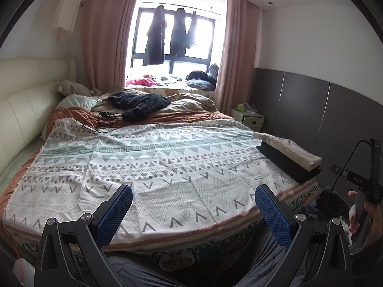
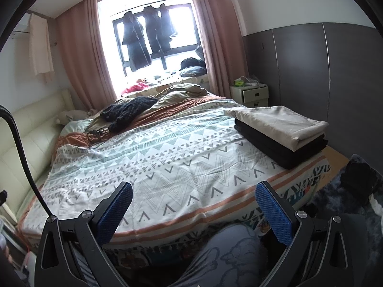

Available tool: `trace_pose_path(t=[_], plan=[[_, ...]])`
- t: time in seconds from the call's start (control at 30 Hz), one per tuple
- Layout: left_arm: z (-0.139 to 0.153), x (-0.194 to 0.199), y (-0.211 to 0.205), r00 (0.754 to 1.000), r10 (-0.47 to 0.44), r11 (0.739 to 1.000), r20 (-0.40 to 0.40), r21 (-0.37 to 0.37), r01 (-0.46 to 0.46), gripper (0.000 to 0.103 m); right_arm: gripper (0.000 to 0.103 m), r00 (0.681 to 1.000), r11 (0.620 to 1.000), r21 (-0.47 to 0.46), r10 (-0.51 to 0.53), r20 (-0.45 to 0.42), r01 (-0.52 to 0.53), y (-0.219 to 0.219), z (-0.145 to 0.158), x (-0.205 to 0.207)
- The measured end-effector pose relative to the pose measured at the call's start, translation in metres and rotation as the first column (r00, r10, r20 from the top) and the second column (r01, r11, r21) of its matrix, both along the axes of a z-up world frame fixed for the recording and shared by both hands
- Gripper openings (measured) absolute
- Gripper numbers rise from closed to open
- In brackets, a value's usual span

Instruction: Fold large clothes

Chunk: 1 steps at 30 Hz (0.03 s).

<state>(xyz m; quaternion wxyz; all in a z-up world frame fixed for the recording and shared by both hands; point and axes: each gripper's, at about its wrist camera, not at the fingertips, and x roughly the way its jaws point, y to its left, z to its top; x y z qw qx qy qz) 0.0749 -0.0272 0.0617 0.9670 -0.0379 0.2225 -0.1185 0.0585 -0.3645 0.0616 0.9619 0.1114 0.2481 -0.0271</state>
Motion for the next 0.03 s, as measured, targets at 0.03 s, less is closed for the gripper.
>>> trace_pose_path(t=[0.03], plan=[[-0.0003,0.0003,-0.0012,1.0,-0.001,1.0,0.0,0.003,0.001,0.103,0.103,1.0,1.0,0.002,-0.002,-0.001,0.002,0.0007,0.0001,0.0]])
